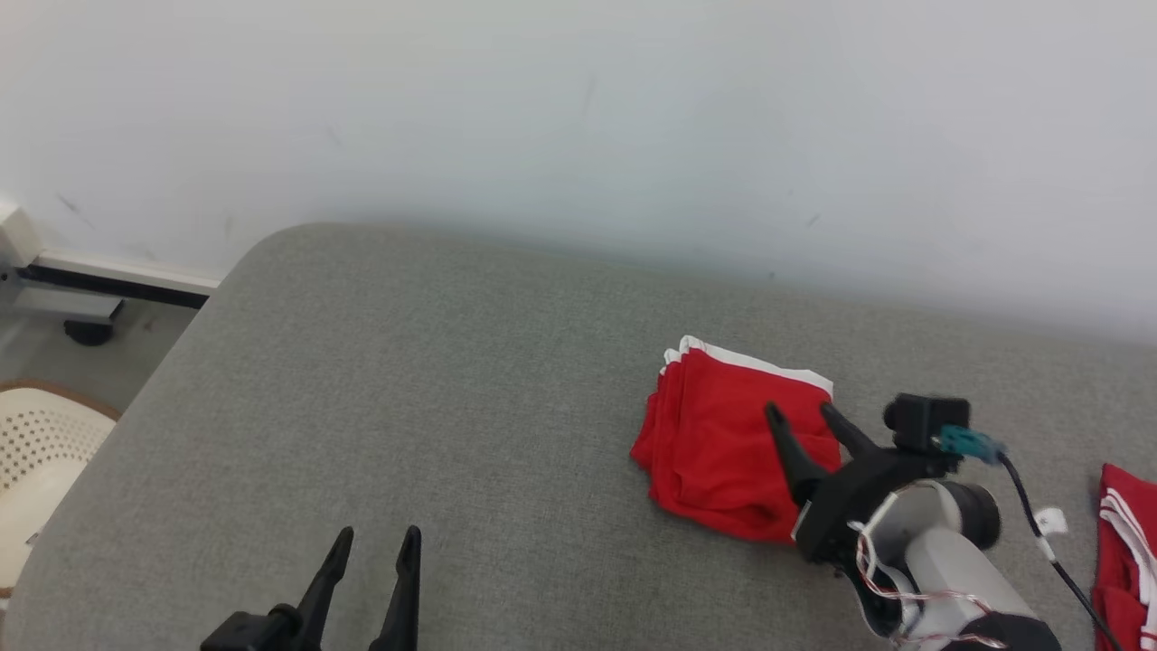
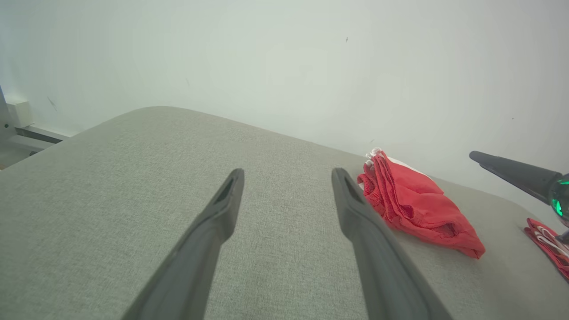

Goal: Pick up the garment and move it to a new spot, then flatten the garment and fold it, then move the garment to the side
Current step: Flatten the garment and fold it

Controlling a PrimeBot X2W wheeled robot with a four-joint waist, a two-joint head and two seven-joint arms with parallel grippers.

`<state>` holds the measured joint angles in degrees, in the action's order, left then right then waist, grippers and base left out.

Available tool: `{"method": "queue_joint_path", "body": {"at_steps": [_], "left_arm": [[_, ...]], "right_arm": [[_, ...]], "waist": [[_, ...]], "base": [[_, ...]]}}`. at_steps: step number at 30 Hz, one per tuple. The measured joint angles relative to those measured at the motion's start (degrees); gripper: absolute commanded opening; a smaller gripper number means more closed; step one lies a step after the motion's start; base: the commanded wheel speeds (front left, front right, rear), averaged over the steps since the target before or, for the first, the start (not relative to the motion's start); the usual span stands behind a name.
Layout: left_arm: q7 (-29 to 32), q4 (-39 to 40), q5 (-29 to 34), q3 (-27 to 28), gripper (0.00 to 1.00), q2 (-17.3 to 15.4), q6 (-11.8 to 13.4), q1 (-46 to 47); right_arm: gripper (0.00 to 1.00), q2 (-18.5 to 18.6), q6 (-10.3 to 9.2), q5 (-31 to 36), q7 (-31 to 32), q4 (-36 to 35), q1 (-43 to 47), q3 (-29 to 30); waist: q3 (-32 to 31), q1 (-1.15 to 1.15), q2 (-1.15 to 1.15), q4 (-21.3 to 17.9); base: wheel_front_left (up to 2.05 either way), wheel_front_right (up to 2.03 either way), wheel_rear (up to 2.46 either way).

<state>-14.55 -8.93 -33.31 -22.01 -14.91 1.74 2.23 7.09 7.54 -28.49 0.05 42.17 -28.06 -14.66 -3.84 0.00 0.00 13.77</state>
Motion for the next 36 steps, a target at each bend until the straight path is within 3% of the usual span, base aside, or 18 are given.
{"method": "queue_joint_path", "body": {"at_steps": [7,15,23,36], "left_arm": [[-0.33,1.70,1.32,4.78,1.00,0.19,0.70,-1.70],[-0.49,2.61,5.05,11.72,1.00,2.18,-2.30,-5.63],[-0.48,1.24,8.14,17.35,1.00,5.16,-7.30,-8.15],[-0.48,-0.80,12.32,18.76,1.00,7.19,-9.02,-8.12]], "right_arm": [[1.00,0.40,0.00,7.04,-5.71,-16.73,13.61,12.02],[1.00,-1.04,0.00,12.03,-6.13,-30.32,26.30,15.86],[1.00,-2.07,0.00,14.81,-8.38,-31.25,30.76,16.28],[1.00,-3.12,0.00,15.41,-9.47,-29.45,31.28,15.72]], "waist": [[-1.31,0.00,0.00,-3.69],[-2.30,0.00,0.00,-8.03],[-2.89,-0.01,0.00,-10.82],[-2.20,0.00,0.00,-11.56]], "base": [[0.00,0.00,0.00],[0.00,0.00,0.00],[0.00,0.00,0.00],[0.00,0.00,0.00]]}}
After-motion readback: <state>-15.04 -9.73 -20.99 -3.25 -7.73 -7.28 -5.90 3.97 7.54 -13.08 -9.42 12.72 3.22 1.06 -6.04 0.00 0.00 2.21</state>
